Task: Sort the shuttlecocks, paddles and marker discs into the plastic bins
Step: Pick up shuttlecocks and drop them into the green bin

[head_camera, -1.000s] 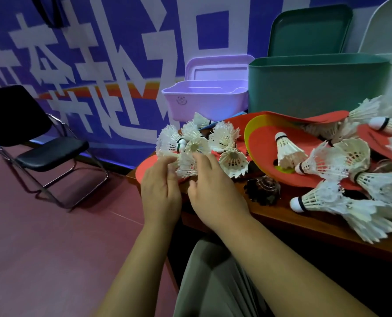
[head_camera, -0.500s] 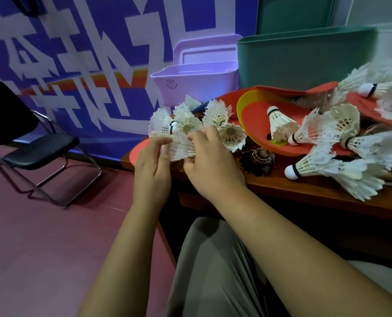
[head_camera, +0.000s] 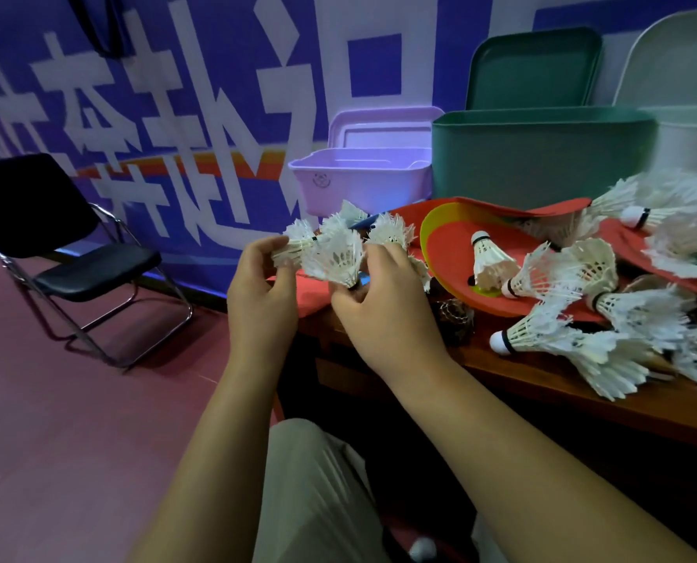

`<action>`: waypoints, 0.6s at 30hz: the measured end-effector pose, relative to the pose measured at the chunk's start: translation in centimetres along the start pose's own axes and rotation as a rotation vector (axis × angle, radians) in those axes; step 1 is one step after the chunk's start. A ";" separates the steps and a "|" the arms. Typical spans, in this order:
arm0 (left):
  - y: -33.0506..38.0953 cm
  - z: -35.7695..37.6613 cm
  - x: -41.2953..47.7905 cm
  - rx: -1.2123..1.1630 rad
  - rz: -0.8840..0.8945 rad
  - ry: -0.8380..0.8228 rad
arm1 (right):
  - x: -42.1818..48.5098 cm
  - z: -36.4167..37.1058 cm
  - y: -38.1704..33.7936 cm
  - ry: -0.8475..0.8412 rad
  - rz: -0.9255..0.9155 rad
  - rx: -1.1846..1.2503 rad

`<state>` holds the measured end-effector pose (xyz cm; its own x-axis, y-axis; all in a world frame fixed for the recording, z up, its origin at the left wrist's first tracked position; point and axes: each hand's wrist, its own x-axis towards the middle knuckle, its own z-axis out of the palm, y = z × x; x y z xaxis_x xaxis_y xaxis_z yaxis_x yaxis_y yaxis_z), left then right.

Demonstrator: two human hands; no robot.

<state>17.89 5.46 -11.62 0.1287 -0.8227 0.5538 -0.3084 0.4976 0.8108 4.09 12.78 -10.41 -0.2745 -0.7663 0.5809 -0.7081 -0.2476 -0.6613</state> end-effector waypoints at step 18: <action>20.4 19.3 14.2 0.087 0.349 -0.339 | 10.8 -20.9 3.3 0.254 0.396 0.032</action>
<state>-4.72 -1.37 9.15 -0.3052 -0.6617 0.6849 -0.3577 0.7462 0.5615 -14.80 16.05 3.60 -0.6732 -0.6368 0.3759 -0.4971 0.0133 -0.8676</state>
